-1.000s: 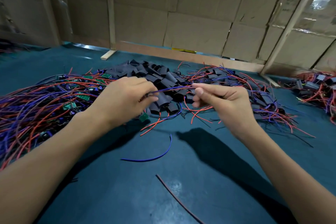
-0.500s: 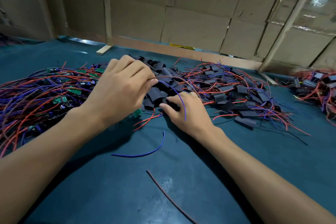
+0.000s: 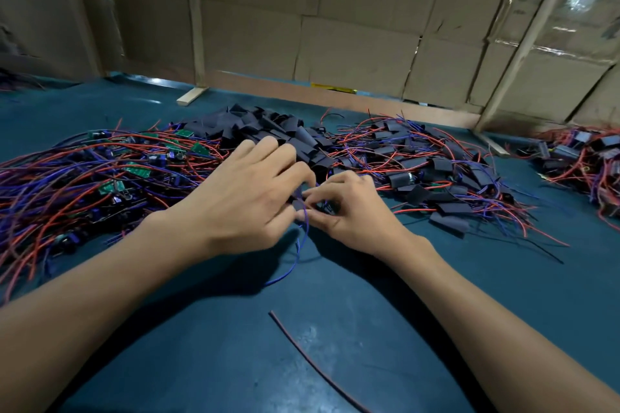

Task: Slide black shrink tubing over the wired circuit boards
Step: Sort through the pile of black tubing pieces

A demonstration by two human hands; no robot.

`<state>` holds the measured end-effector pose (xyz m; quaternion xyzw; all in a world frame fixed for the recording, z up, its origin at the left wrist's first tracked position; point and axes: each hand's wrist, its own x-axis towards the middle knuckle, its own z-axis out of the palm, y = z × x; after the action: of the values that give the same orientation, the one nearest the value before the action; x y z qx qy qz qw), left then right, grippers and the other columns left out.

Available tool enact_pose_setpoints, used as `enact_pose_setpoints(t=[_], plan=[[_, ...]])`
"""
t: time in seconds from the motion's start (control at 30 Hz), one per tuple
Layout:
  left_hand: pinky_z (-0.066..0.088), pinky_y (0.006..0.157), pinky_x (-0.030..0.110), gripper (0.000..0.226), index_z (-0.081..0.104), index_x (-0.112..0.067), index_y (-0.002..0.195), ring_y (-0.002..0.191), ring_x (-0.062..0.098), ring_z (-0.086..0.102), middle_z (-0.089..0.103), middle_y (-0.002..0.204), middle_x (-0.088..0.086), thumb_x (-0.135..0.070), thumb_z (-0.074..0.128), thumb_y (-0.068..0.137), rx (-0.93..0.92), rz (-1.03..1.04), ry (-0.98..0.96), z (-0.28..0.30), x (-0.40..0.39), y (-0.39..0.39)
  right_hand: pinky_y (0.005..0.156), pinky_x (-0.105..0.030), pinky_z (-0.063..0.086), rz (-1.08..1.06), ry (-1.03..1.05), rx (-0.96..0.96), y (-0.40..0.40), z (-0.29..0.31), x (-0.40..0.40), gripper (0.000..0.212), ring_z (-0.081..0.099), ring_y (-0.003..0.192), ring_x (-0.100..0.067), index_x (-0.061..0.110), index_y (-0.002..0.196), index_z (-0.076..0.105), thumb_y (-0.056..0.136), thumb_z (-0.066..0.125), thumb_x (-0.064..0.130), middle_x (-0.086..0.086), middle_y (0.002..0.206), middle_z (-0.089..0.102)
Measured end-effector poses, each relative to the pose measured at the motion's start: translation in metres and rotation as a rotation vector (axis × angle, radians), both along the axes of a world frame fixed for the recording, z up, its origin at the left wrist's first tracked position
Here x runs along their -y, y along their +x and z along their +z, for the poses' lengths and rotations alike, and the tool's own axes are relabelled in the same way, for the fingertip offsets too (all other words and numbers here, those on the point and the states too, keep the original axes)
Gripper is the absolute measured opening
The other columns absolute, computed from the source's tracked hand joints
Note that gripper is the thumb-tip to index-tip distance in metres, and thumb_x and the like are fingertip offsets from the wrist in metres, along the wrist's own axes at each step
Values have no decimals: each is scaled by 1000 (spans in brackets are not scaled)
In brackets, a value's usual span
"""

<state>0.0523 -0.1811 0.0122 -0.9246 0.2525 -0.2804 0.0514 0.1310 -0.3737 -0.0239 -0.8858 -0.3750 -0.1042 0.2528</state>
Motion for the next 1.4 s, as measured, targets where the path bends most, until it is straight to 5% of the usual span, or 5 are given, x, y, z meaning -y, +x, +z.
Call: enact_pose_setpoints(t=[0.37, 0.6, 0.9, 1.13, 1.4], plan=[[31, 44, 34, 54, 61, -10, 85, 52, 33, 52, 53, 81, 8, -58, 36, 92, -21, -73, -55, 0, -9, 1, 83, -37, 51, 54, 181, 314, 4, 15, 18, 16, 68, 86, -17, 13, 105, 71, 90, 75, 16, 1, 93, 73], [45, 71, 29, 27, 68, -14, 101, 77, 13, 55, 51, 89, -11, -39, 68, 90, -259, -213, -341, -3, -16, 9, 86, -34, 60, 63, 629, -169, -7, 17, 34, 27, 77, 87, -19, 33, 108, 72, 91, 75, 12, 6, 94, 78], [19, 49, 33, 85, 41, -20, 104, 60, 33, 60, 29, 61, -14, -93, 27, 62, -91, 154, -205, -11, -6, 8, 67, -39, 62, 248, 1004, -884, -30, 29, 8, 24, 76, 86, -34, 15, 97, 81, 76, 74, 8, -8, 89, 73], [46, 48, 44, 12, 56, -7, 84, 62, 33, 52, 41, 85, 6, 1, 63, 89, -119, -96, -190, -5, -6, 8, 74, -46, 63, 250, 903, -897, -38, 32, 5, 33, 74, 99, -37, 1, 107, 76, 75, 75, 8, -18, 101, 76], [31, 50, 30, 19, 41, -26, 104, 62, 30, 63, 59, 74, -7, -42, 44, 94, -15, 26, -268, -13, 2, 3, 69, -46, 62, 234, 840, -979, -37, 44, 15, 23, 74, 90, -47, 11, 99, 80, 76, 80, 13, -21, 99, 76]])
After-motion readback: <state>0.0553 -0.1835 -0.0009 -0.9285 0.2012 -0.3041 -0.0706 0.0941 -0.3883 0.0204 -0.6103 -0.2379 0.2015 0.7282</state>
